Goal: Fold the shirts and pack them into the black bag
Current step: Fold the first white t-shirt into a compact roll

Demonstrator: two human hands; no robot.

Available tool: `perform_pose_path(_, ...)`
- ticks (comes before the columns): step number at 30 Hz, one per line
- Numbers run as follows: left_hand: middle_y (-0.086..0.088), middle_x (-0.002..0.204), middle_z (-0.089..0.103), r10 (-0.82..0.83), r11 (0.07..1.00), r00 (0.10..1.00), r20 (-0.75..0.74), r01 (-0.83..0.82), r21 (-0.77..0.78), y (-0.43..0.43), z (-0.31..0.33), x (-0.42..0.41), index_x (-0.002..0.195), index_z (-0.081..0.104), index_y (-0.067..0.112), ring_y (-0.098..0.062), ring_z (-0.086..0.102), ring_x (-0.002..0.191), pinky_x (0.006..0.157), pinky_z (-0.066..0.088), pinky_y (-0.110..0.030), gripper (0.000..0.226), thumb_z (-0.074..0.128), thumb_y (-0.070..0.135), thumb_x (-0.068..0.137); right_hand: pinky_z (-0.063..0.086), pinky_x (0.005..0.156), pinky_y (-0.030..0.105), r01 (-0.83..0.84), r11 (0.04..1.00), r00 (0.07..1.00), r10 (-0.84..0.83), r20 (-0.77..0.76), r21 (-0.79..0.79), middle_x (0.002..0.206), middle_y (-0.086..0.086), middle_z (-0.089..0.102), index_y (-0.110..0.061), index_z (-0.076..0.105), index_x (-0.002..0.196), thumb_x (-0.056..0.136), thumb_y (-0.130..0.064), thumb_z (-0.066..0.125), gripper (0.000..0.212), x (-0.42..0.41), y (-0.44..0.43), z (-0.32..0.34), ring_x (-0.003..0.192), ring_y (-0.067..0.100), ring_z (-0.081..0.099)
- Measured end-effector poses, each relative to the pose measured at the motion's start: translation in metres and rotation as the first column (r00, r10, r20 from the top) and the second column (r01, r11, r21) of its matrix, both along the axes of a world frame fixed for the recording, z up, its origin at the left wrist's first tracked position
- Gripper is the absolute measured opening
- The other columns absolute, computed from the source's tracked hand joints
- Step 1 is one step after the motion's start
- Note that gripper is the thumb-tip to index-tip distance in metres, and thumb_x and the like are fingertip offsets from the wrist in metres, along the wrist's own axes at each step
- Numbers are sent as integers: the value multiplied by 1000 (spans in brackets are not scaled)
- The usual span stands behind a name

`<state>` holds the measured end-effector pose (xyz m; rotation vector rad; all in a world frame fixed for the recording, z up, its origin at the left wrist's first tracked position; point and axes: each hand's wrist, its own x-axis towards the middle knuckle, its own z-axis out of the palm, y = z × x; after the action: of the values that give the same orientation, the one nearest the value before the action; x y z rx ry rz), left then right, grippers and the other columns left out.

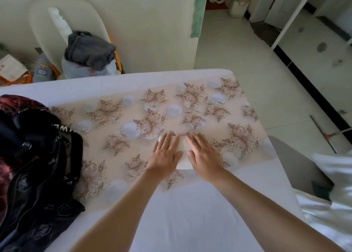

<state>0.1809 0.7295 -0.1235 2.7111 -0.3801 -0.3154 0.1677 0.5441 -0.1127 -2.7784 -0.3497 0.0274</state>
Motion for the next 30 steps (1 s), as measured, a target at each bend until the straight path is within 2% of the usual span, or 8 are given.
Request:
perform_pose_path(4, 3, 165, -8, 25, 998, 993, -117, -31, -52, 2, 5, 7, 157, 2, 31, -11, -16, 150, 124, -2, -37, 64, 21, 55, 100, 33, 112, 48, 85, 992, 967, -60, -247, 90, 167, -4, 6, -45, 10, 156, 101, -56, 24, 58, -7, -8, -2, 154, 18, 2)
perform_pose_path(8, 7, 160, 18, 80, 997, 987, -140, -78, 23, 2, 16, 11, 155, 11, 42, -22, 17, 145, 116, 24, -48, 59, 26, 57, 100, 21, 117, 50, 126, 982, 925, -66, -373, 139, 165, -11, -10, -55, 0, 152, 102, -55, 27, 57, -7, -7, 3, 153, 23, 1)
perform_pose_path(11, 2, 140, 44, 44, 986, 999, -19, -41, 164, 9, 29, 5, 148, 25, 42, -26, 43, 125, 109, 29, -44, 53, 28, 59, 97, 25, 119, 51, 131, 972, 926, -50, -373, 195, 166, -11, -7, -51, 5, 153, 101, -51, 33, 59, -7, 0, 5, 153, 23, 6)
perform_pose_path(17, -3, 122, 56, 175, 935, 985, -2, -166, 312, 57, 33, -44, 133, 43, 34, -29, 50, 120, 117, 18, -48, 50, 30, 63, 94, 16, 121, 35, 7, 945, 891, 143, -430, 328, 166, -12, 2, -32, 20, 156, 99, -30, 49, 65, -21, 49, 16, 152, 11, 4)
perform_pose_path(21, -1, 124, 59, 303, 906, 952, -50, -272, 323, 106, 35, -94, 134, 43, 32, -25, 53, 117, 102, 34, -39, 57, 31, 69, 92, 13, 123, 42, -189, 964, 922, 240, -303, 187, 167, 2, 4, -22, 19, 158, 99, -26, 50, 67, -37, 98, 20, 154, 15, 1)
perform_pose_path(24, -1, 119, 64, 388, 897, 914, -117, -346, 273, 127, 40, -129, 124, 46, 27, -26, 57, 112, 92, 40, -38, 55, 32, 70, 92, 21, 119, 49, -99, 994, 948, 109, -298, 49, 166, 5, 5, -26, 18, 157, 101, -45, 45, 65, -56, 124, 23, 153, 23, 4)
perform_pose_path(27, 0, 115, 66, 434, 888, 878, -201, -379, 261, 132, 44, -150, 125, 47, 27, -25, 62, 106, 79, 43, -35, 59, 31, 72, 91, 35, 107, 43, 155, 987, 944, -161, -288, -43, 155, 10, 26, -22, 28, 149, 97, -56, 46, 65, -78, 144, 30, 139, 31, 31)
perform_pose_path(30, -1, 126, 54, 482, 866, 866, -132, -448, 221, 127, 48, -157, 130, 45, 21, -24, 53, 116, 85, 46, -37, 61, 41, 68, 91, 42, 99, 41, 338, 941, 854, -306, -420, 2, 148, 14, 36, -19, 24, 151, 98, -52, 44, 66, -95, 160, 30, 129, 33, 44)
